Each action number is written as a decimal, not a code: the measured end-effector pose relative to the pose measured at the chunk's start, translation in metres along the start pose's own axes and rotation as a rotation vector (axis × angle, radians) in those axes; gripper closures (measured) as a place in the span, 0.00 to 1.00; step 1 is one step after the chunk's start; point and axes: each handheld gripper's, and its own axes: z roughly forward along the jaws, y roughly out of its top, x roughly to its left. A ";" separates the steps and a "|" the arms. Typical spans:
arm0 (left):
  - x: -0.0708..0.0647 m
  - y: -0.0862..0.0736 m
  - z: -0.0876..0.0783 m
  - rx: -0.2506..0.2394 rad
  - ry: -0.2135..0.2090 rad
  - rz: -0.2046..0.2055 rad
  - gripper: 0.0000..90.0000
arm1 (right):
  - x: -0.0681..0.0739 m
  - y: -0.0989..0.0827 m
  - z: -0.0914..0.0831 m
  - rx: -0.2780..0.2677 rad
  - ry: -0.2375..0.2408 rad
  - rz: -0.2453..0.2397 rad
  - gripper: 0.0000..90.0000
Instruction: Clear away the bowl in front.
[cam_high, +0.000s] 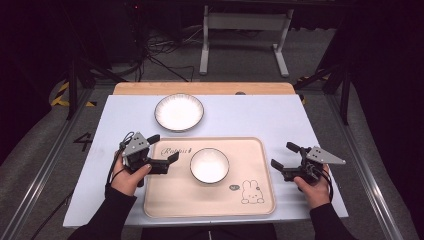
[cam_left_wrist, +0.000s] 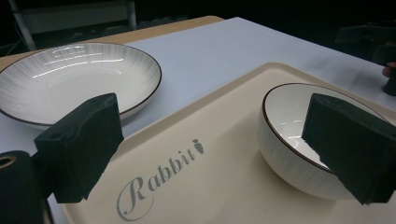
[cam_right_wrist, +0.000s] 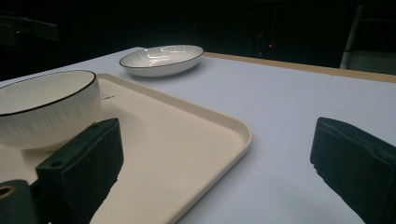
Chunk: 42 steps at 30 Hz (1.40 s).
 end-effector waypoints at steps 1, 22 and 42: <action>0.001 0.000 -0.002 -0.002 0.002 0.007 0.06 | 0.000 0.000 0.000 0.000 0.000 0.000 0.04; 0.027 -0.022 -0.041 -0.057 0.022 -0.010 0.03 | 0.000 0.000 0.000 -0.002 0.000 -0.002 0.04; 0.042 -0.045 -0.057 -0.132 -0.008 0.009 0.02 | 0.000 0.000 0.000 -0.004 0.001 -0.006 0.04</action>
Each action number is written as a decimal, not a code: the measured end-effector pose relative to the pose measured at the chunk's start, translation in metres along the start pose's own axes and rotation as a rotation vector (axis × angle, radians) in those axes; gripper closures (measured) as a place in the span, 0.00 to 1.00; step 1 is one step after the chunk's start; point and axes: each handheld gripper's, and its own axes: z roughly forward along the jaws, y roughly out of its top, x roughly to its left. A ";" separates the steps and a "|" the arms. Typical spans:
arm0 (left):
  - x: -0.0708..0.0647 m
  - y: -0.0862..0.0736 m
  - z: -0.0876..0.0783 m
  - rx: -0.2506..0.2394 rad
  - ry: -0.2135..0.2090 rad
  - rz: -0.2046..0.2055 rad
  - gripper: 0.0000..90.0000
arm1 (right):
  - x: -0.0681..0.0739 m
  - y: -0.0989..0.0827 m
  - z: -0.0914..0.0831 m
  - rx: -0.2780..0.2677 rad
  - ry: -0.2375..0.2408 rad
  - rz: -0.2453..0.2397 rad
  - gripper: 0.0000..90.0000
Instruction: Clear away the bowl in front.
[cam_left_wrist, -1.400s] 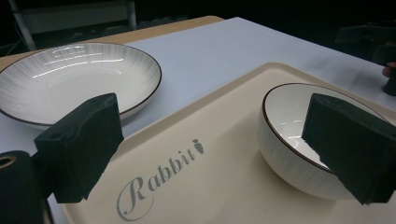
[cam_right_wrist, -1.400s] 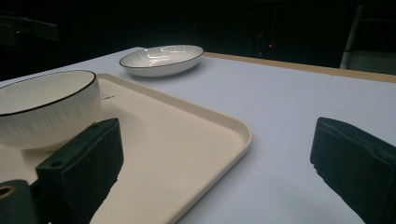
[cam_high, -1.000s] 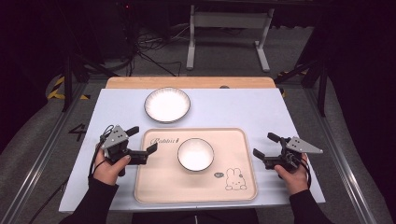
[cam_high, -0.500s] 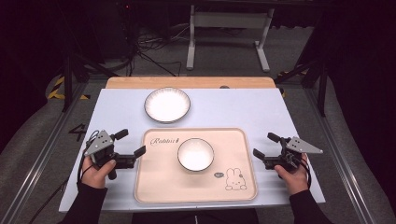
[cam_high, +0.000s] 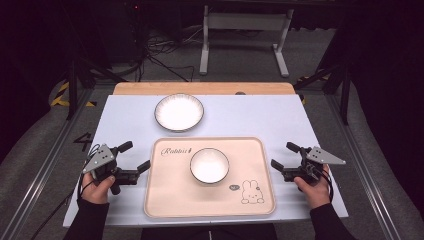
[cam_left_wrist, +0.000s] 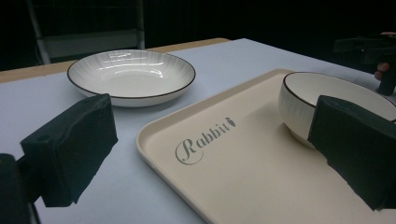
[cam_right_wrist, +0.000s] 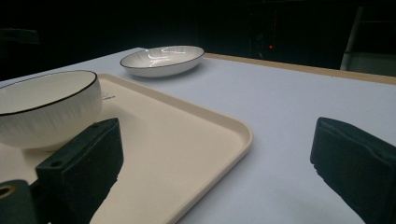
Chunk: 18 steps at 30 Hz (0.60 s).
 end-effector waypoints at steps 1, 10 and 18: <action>0.001 -0.001 0.000 0.001 -0.003 -0.001 0.02 | 0.000 0.000 0.000 0.000 0.001 -0.001 0.04; 0.007 -0.010 0.002 0.007 0.003 0.001 0.02 | 0.000 0.000 0.000 -0.001 0.000 0.000 0.04; 0.006 -0.011 0.002 0.017 -0.004 0.012 0.02 | 0.000 0.000 0.000 0.000 0.002 0.000 0.04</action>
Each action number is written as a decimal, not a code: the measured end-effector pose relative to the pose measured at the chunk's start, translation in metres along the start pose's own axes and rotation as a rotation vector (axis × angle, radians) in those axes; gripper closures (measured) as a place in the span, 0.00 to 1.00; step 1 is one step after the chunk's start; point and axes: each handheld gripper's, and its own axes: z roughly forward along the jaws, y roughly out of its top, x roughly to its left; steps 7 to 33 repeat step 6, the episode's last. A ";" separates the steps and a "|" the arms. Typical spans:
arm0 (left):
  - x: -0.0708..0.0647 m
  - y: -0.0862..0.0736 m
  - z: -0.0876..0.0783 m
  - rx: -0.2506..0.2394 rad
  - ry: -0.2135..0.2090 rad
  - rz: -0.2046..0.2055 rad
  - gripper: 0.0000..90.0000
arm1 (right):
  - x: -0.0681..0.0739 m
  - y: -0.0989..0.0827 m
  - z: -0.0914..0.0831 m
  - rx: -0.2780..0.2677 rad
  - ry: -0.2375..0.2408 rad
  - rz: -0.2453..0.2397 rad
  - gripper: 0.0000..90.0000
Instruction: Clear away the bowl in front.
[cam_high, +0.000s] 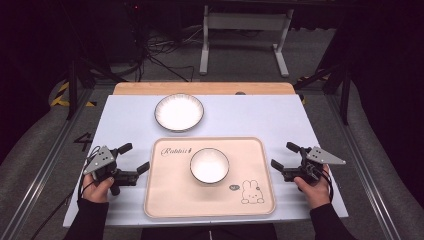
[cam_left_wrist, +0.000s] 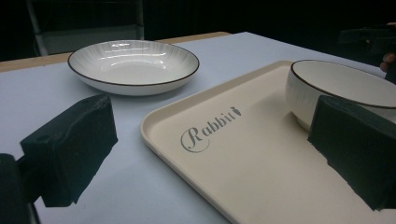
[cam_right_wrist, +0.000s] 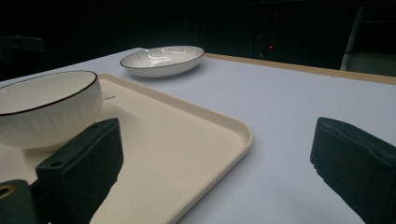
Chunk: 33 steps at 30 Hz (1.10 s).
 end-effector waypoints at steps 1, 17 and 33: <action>0.000 0.000 0.000 0.001 0.000 -0.001 0.02 | 0.000 0.000 0.000 0.001 -0.001 0.001 0.04; 0.000 0.001 -0.001 -0.002 0.001 0.002 0.02 | 0.000 0.000 0.000 0.002 0.000 0.003 0.04; 0.000 0.001 -0.001 -0.002 0.001 0.002 0.02 | 0.000 0.000 0.000 0.002 0.000 0.003 0.04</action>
